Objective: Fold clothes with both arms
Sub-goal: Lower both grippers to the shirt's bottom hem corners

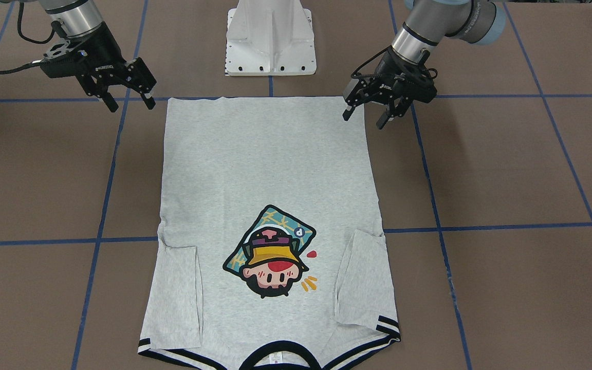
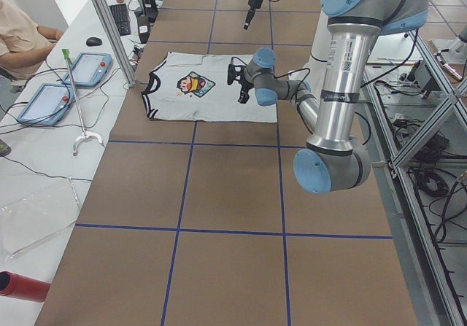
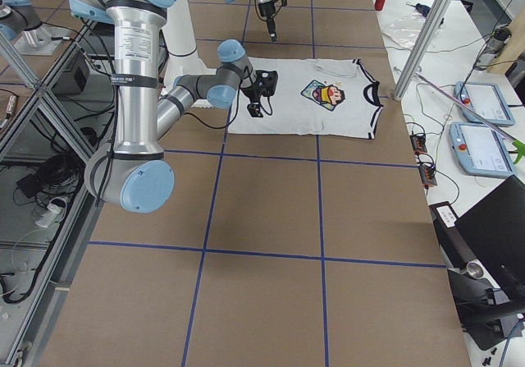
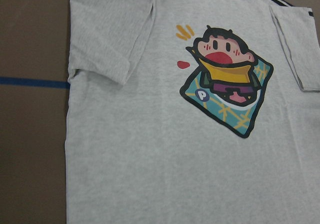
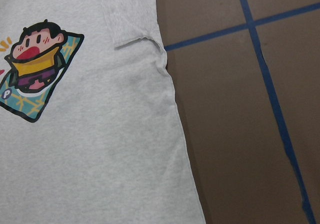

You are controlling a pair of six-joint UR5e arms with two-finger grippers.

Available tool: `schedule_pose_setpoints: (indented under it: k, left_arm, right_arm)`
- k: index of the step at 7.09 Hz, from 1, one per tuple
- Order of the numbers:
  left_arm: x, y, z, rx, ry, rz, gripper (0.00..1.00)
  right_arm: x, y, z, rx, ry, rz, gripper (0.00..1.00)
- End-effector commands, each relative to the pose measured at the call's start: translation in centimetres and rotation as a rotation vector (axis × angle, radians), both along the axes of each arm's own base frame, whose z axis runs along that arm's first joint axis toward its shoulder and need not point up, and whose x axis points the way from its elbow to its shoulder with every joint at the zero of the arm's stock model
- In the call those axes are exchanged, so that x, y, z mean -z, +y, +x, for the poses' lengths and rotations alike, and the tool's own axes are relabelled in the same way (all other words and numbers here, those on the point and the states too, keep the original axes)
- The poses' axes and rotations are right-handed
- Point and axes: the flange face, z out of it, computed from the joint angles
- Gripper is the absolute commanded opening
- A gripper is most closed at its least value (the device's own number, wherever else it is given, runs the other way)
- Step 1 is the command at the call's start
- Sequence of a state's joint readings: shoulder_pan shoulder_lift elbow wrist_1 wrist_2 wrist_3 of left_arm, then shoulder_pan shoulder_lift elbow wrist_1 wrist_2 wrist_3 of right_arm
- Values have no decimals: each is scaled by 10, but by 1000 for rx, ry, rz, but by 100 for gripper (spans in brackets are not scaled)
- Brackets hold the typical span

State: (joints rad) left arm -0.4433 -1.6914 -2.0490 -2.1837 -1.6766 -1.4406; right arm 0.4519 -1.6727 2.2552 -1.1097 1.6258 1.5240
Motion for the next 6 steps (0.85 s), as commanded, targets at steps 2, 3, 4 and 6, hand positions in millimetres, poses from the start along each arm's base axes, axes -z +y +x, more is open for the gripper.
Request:
schedule_pose_setpoints:
  k: [2,3,4,6]
  left_arm:
    - [-34,82,29,21,48,-202,63]
    - [-43,93,40,20,32,-223,63]
    - [-55,101,51,13,8,-237,63]
    - [-74,104,56,22,-32,-238,63]
  right_arm:
    - [-18,74,-25,-52,-50,-49,96]
    - [-19,80,-29,-48,-50,-52,95]
    - [-19,81,-30,-55,-49,-47,95]
    - [-18,82,-31,-53,-52,-45,96]
